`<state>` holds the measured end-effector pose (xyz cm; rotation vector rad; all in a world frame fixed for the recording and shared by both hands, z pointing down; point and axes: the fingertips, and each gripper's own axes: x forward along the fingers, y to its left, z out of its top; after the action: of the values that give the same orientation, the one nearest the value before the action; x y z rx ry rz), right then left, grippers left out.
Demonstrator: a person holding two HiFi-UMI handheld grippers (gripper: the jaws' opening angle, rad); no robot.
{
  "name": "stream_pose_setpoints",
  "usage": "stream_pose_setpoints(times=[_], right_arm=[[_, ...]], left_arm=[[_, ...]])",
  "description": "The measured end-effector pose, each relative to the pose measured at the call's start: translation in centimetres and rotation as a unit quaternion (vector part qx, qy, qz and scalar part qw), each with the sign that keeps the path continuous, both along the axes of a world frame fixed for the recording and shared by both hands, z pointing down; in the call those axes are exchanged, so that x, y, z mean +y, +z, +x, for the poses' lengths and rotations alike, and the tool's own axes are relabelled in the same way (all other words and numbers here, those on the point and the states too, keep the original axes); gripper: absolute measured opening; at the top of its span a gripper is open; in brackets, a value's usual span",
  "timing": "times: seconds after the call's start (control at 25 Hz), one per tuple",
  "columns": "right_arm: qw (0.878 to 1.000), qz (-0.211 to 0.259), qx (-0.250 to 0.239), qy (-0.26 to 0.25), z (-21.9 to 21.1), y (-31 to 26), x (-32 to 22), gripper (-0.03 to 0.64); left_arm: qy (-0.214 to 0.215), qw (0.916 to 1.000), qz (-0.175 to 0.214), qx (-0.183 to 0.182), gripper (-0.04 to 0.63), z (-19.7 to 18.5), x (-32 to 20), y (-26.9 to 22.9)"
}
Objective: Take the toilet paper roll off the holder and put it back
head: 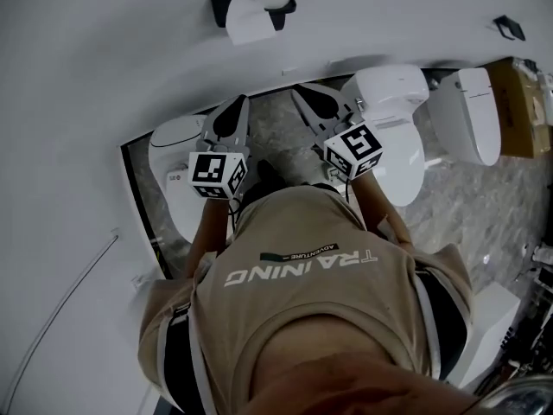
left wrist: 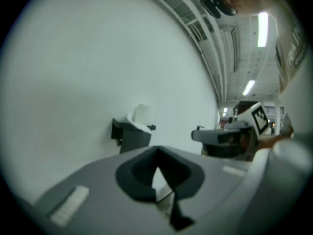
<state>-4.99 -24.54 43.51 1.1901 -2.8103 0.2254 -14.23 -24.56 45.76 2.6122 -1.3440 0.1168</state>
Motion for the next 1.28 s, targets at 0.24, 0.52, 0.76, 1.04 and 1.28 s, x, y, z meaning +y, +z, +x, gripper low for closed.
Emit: stream_pose_setpoints(times=[0.24, 0.52, 0.76, 1.04, 1.28], right_arm=[[0.999, -0.004, 0.024, 0.049, 1.4, 0.3, -2.1, 0.014], [0.998, -0.005, 0.020, 0.057, 2.1, 1.0, -5.3, 0.014], [0.999, 0.016, -0.023, 0.030, 2.2, -0.8, -9.8, 0.014], [0.998, 0.049, -0.029, -0.006, 3.3, -3.4, -16.0, 0.015], [0.997, 0.036, -0.036, -0.054, 2.9, -3.9, -19.2, 0.246]], left_arm=[[0.022, 0.9995, -0.003, 0.021, 0.000, -0.5, -3.0, 0.4], [0.015, 0.9996, -0.006, 0.022, 0.000, -0.7, -5.7, 0.8], [-0.024, 0.9996, 0.011, 0.003, 0.000, -1.4, -8.5, -1.5], [-0.067, 0.9971, 0.034, -0.012, 0.000, -0.7, -13.2, -4.3], [-0.101, 0.9947, 0.017, -0.012, 0.000, -0.1, -15.5, -4.2]])
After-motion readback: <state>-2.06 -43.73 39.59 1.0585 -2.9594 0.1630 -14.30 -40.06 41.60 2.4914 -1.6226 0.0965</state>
